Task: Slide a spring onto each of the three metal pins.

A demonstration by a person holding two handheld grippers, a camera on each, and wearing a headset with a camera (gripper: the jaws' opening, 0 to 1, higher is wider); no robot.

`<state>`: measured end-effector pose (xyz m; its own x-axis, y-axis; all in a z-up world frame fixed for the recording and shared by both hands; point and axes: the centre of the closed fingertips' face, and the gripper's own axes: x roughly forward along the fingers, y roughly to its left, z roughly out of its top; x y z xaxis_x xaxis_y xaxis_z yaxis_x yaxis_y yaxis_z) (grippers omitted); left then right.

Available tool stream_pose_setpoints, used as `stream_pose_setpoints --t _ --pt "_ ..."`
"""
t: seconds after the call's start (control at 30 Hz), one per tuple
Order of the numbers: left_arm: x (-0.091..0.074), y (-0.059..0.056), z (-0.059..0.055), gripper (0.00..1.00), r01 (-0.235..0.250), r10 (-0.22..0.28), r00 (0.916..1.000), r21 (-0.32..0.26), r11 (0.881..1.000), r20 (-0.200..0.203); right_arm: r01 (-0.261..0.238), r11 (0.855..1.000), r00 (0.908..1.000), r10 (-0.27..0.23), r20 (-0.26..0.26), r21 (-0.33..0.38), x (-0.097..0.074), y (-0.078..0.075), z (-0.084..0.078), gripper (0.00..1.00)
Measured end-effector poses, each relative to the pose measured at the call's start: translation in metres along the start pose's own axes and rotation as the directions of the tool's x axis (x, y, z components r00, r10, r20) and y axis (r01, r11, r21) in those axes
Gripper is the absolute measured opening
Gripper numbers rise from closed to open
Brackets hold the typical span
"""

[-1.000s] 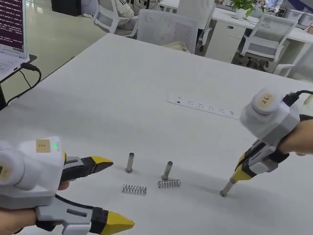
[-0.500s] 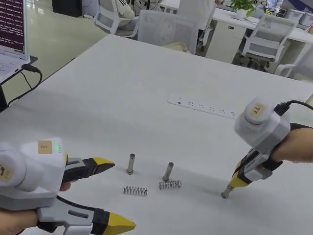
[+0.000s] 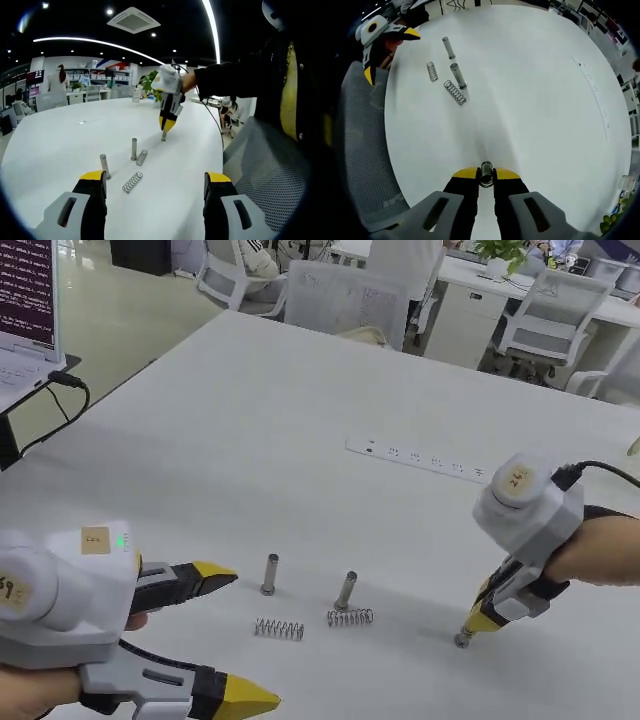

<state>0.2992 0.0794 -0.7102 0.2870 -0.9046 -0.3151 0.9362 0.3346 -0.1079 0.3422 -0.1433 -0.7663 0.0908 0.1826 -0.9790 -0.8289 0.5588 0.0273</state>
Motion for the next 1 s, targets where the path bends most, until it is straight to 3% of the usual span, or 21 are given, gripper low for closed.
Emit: stream_pose_setpoints --t 0.53,1.0 --pt "0.0 0.001 0.001 0.77 -0.001 0.001 1.0 0.003 1.0 0.004 0.007 1.0 0.9999 -0.007 -0.013 0.008 0.012 -0.001 -0.003 0.08" --pt "0.0 0.002 0.0 0.77 -0.002 0.002 1.0 0.004 1.0 0.005 0.005 1.0 1.0 -0.005 -0.007 0.023 0.012 0.002 -0.003 0.09"
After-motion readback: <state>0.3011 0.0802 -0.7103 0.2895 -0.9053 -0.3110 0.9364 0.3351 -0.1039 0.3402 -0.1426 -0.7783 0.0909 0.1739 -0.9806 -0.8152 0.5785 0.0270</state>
